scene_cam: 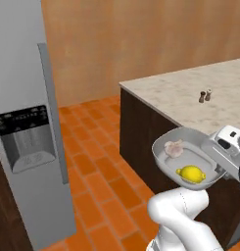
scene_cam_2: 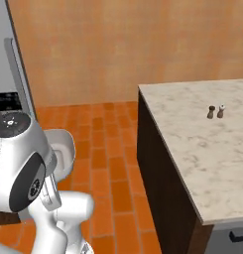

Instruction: Take the meat container that has the fish and place it on the second highest rack of the freezer. Then take the vegetable container that has the lemon and garlic and place it on the highest rack of the freezer.

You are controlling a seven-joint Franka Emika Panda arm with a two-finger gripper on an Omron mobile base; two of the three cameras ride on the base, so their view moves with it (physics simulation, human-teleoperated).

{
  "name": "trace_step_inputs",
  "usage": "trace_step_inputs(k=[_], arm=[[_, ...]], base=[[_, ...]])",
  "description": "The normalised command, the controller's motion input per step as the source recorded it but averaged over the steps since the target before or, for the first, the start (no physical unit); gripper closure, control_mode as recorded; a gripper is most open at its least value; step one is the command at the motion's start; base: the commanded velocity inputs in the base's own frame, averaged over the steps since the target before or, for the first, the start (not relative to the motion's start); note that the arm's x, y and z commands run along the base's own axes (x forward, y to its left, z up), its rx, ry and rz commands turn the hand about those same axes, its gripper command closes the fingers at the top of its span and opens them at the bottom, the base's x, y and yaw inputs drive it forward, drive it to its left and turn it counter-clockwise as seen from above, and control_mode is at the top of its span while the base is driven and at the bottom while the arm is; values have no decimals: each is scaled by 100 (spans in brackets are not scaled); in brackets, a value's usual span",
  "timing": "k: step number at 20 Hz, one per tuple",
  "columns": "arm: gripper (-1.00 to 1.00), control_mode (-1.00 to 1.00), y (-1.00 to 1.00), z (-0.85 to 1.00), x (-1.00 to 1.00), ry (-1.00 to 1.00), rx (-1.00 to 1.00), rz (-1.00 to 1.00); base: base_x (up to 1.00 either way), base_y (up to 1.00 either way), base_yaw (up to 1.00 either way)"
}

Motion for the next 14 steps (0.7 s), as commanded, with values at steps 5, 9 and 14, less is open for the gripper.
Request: trace_step_inputs(k=[5,9,14], arm=[[100,100,0,0,0,0,0,0],[100,100,0,0,0,0,0,0],[100,100,0,0,0,0,0,0]], base=[[100,0,-30],[100,0,-26],[100,0,-11]])
